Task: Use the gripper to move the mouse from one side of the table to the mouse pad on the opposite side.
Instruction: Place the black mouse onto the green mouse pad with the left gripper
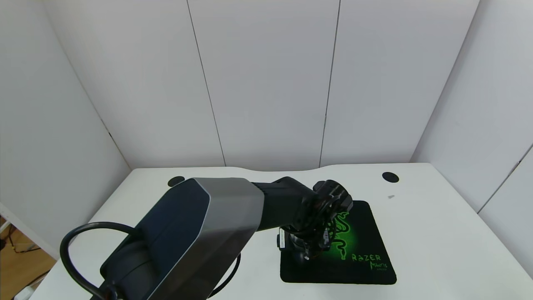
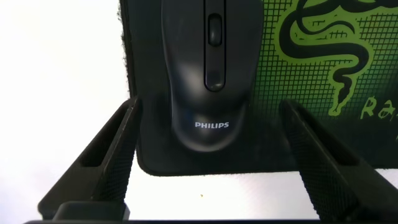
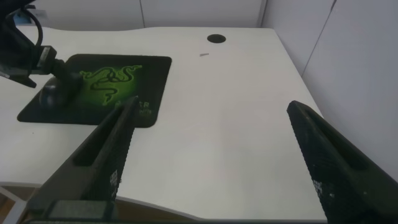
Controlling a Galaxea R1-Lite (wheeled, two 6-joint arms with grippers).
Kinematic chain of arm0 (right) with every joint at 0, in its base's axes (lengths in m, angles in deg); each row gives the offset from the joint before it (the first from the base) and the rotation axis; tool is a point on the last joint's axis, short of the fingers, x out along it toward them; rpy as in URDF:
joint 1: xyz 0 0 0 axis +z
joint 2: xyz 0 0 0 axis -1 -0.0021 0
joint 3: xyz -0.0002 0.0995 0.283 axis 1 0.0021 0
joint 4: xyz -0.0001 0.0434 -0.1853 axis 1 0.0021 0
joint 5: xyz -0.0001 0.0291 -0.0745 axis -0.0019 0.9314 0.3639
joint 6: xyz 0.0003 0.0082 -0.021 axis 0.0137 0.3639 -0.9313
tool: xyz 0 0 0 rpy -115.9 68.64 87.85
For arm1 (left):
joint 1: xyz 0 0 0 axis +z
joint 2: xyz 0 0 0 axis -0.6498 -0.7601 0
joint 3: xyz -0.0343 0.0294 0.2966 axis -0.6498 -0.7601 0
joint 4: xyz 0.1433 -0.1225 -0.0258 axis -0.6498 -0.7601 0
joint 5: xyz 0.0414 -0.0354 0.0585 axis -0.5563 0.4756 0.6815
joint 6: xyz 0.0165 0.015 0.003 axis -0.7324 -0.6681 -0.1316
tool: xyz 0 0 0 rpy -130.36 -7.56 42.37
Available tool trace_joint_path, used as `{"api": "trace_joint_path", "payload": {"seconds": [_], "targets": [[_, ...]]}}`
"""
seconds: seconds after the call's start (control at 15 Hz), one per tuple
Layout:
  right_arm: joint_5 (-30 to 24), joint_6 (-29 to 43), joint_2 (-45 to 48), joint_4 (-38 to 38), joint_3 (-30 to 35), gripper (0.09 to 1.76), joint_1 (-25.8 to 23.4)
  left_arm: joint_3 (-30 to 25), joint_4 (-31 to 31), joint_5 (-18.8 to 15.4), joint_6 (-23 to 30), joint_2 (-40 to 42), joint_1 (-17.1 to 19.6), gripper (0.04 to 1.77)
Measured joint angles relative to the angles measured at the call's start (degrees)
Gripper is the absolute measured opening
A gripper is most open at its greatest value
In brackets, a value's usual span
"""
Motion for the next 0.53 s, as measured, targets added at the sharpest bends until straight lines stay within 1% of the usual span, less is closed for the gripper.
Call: {"api": "trace_joint_path", "payload": {"seconds": [0.27,0.53], "targets": [[0.0,0.0,0.0,0.0,0.0,1.71,0.0,0.0,-0.1,0.0,-0.1,0.4,0.0,1.63],[0.0,0.0,0.0,0.0,0.0,1.71,0.0,-0.1,-1.2,0.0,-0.3,3.3,0.8,1.66]]}}
